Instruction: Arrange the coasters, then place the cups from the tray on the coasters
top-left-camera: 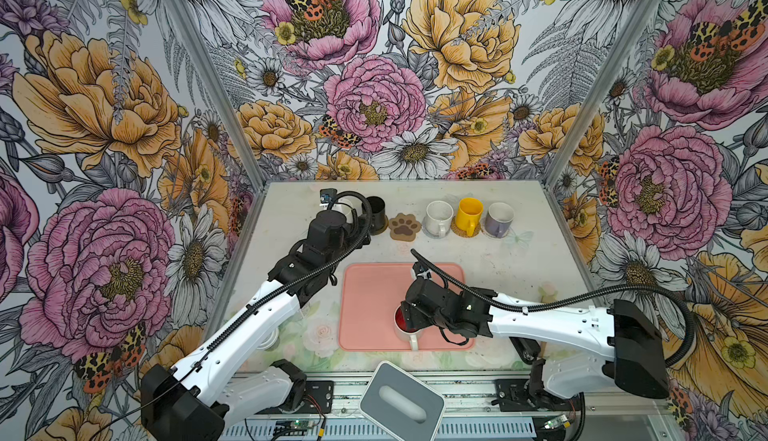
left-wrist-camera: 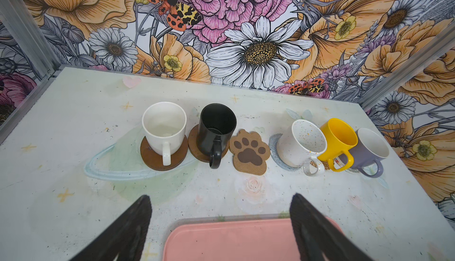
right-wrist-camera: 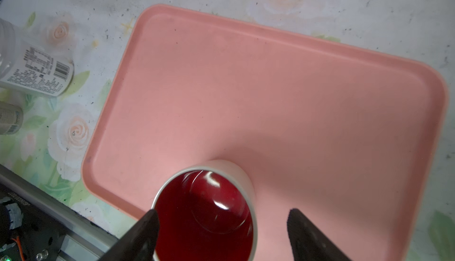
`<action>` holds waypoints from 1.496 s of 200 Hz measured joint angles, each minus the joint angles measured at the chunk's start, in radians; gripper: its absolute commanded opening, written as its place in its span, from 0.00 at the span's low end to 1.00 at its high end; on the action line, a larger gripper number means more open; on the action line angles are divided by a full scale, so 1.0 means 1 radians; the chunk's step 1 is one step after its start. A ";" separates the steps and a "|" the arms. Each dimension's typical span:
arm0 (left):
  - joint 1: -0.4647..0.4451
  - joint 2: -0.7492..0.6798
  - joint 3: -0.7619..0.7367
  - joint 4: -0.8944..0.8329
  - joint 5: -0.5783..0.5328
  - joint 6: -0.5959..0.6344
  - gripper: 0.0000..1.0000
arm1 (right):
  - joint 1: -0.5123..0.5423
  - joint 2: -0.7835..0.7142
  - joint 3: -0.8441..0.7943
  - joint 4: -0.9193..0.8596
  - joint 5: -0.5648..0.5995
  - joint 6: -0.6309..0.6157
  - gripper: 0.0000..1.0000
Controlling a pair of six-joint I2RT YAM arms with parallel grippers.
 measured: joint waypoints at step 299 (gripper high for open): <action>0.018 -0.028 -0.023 0.000 0.005 -0.019 0.90 | 0.114 -0.049 -0.053 -0.019 0.016 0.112 0.83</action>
